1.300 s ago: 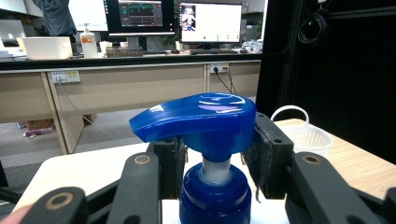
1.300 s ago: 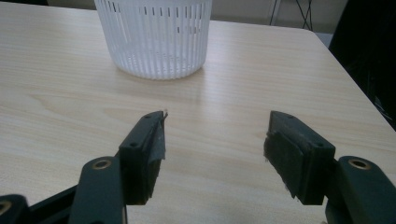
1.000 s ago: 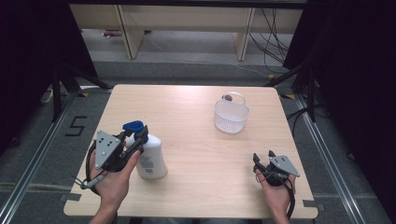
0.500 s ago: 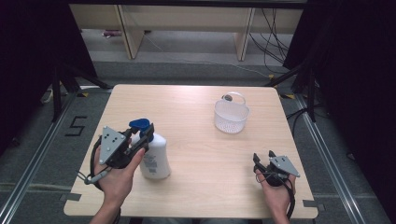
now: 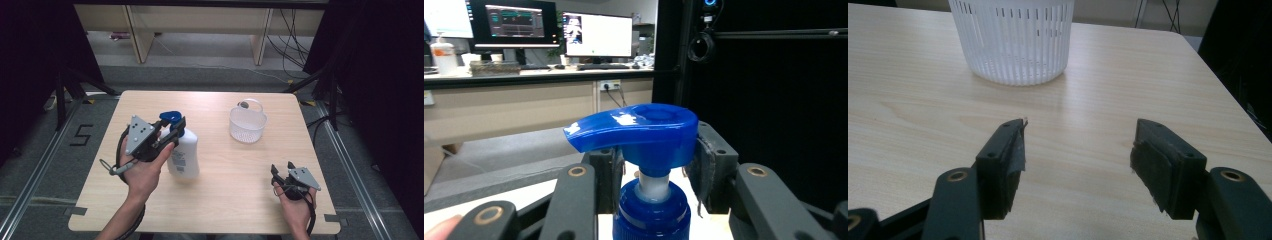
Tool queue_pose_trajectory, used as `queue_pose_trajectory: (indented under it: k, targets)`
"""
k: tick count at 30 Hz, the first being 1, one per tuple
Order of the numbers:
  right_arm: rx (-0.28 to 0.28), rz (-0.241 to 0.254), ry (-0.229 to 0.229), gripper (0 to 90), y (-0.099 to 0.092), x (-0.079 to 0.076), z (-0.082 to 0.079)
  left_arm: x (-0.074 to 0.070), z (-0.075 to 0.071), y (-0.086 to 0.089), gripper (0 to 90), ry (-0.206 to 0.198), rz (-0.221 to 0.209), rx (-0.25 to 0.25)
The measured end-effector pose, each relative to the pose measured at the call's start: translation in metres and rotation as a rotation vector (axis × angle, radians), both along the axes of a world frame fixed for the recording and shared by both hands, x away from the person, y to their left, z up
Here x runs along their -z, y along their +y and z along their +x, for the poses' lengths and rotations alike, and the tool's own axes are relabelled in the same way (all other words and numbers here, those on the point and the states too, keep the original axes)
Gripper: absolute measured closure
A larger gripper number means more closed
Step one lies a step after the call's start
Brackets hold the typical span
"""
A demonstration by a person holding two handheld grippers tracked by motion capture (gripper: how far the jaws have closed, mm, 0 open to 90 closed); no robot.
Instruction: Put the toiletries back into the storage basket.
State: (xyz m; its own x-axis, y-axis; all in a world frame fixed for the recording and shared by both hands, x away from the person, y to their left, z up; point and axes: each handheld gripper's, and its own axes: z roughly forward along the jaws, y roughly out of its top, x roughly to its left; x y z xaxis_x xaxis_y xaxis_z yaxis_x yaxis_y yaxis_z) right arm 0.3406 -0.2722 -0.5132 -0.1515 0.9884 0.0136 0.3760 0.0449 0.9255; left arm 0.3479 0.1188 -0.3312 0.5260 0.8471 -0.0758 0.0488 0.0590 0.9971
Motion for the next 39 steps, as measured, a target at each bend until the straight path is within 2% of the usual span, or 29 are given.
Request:
queue_pose_trajectory:
  k: [3, 4, 7, 9, 10, 11, 12, 13, 14, 21, 23, 28, 39]
  targets:
    - [-0.003, -0.011, -0.007, 38.6, 0.0, 0.0, 0.0, -0.003, 0.005, -0.005, 59.8, -0.003, -0.003, 0.011]
    - [-0.025, -0.017, -0.022, 38.6, -0.001, 0.001, 0.002, -0.005, 0.01, -0.01, 59.8, -0.006, -0.005, 0.024]
    - [-0.017, -0.016, -0.01, 38.6, 0.0, 0.0, 0.001, -0.007, 0.014, -0.017, 59.8, -0.007, 0.004, 0.043]
    - [-0.012, -0.043, -0.024, 38.6, -0.003, 0.0, 0.0, -0.01, 0.02, -0.027, 59.8, -0.007, 0.004, 0.069]
    - [-0.015, -0.023, -0.016, 38.6, -0.002, 0.0, 0.0, -0.01, 0.02, -0.027, 59.8, -0.007, 0.004, 0.069]
    - [-0.015, -0.023, -0.016, 38.6, -0.002, 0.0, 0.0, -0.01, 0.022, -0.03, 59.8, -0.006, -0.001, 0.074]
    - [0.0, -0.001, 0.002, 38.6, 0.001, 0.0, -0.002, -0.011, 0.026, -0.034, 59.8, -0.003, -0.015, 0.083]
    - [0.0, -0.001, 0.002, 38.6, 0.001, 0.0, -0.002, -0.011, 0.026, -0.034, 59.8, -0.003, -0.015, 0.083]
    - [-0.013, -0.024, -0.02, 38.6, -0.001, 0.0, -0.001, -0.011, 0.028, -0.039, 59.8, -0.004, -0.014, 0.097]
    - [-0.023, -0.018, -0.019, 38.6, -0.001, 0.0, -0.001, -0.016, 0.034, -0.054, 59.8, -0.008, -0.009, 0.111]
    - [-0.015, -0.023, -0.02, 38.7, 0.0, 0.0, -0.002, -0.02, 0.038, -0.059, 59.8, -0.023, -0.006, 0.118]
    - [-0.016, -0.021, -0.024, 38.7, 0.0, 0.0, -0.002, -0.024, 0.041, -0.066, 59.8, -0.032, 0.001, 0.131]
    - [-0.02, -0.029, -0.027, 38.8, 0.0, 0.0, -0.002, -0.029, 0.053, -0.084, 59.8, -0.03, -0.004, 0.141]
